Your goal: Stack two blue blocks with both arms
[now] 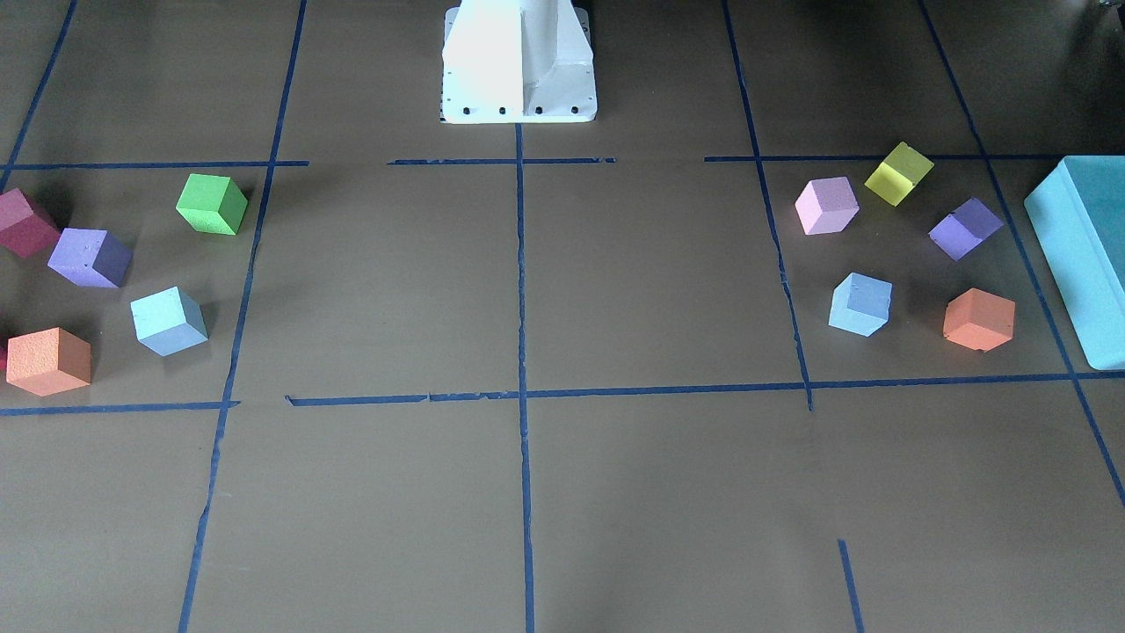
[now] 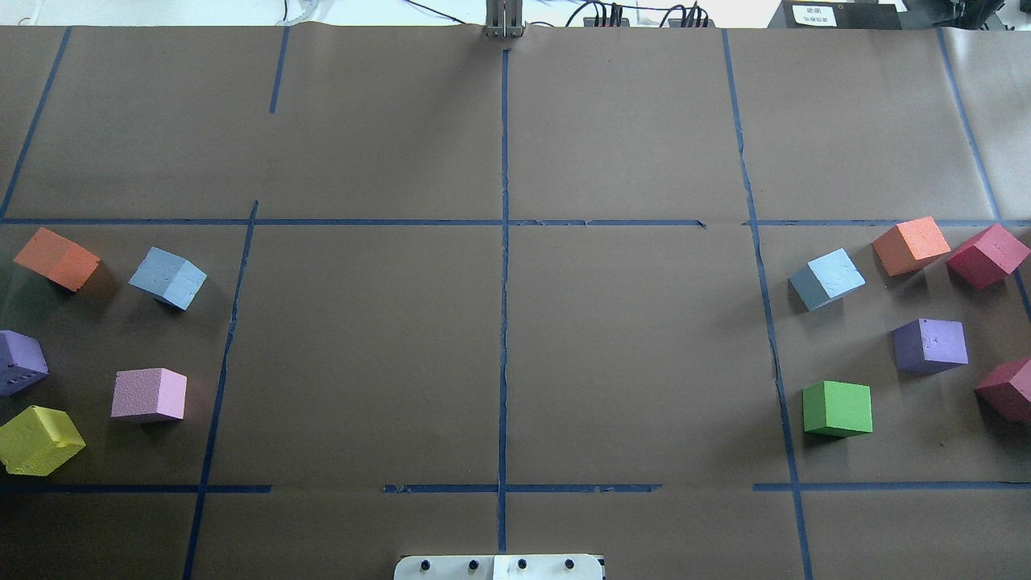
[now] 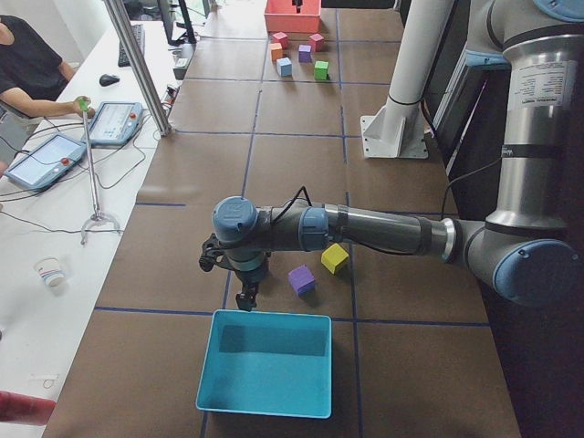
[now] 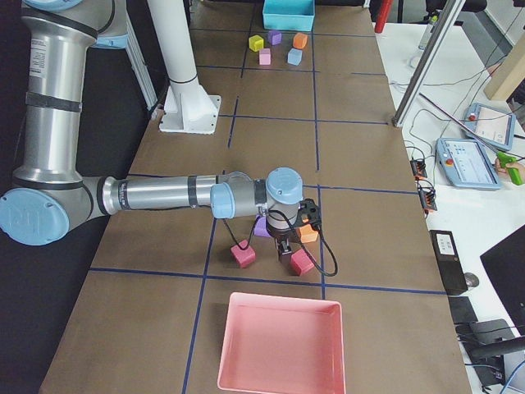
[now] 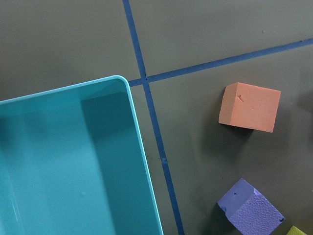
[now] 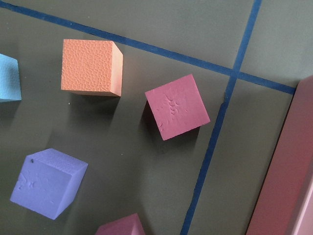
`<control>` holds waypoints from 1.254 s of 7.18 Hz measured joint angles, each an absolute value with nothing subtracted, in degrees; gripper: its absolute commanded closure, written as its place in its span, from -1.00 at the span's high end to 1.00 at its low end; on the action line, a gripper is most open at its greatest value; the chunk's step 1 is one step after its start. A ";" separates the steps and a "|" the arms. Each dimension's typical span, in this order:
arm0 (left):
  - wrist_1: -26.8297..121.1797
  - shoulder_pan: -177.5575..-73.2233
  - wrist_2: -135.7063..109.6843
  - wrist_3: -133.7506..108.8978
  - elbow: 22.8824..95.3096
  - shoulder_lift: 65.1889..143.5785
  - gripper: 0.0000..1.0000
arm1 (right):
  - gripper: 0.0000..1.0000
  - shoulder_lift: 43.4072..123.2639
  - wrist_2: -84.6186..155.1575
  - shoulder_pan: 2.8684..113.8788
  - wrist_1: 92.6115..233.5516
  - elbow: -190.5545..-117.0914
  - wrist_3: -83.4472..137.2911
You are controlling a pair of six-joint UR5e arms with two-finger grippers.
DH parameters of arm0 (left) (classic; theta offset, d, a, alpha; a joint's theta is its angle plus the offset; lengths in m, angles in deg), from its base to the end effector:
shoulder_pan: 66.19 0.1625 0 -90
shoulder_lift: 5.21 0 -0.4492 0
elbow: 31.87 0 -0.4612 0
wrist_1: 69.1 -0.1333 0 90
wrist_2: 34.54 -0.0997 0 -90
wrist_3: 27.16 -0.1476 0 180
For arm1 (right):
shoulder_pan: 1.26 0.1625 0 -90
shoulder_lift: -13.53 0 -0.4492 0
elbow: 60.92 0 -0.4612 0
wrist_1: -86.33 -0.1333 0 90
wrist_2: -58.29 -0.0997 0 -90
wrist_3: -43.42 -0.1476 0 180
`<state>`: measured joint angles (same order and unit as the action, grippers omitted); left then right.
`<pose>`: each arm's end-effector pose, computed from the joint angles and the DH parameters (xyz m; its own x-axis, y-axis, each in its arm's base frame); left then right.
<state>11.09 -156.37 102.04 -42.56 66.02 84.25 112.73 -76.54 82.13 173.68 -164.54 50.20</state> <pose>-0.0278 -0.5483 0.6583 0.6634 0.2332 -0.7110 -0.1795 0.9721 0.1513 -0.0285 -0.4999 0.6620 0.6762 -0.2830 0.6802 0.1954 0.9591 0.2048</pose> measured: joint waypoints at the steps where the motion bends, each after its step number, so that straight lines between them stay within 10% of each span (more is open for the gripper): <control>1: 11.22 -156.20 101.98 -42.56 66.59 84.08 1.00 | 1.00 112.83 -76.57 82.47 173.58 -164.52 50.20; 9: 12.36 -155.75 102.68 -43.21 67.49 83.26 1.00 | 1.00 111.06 -77.76 79.10 172.65 -164.50 47.30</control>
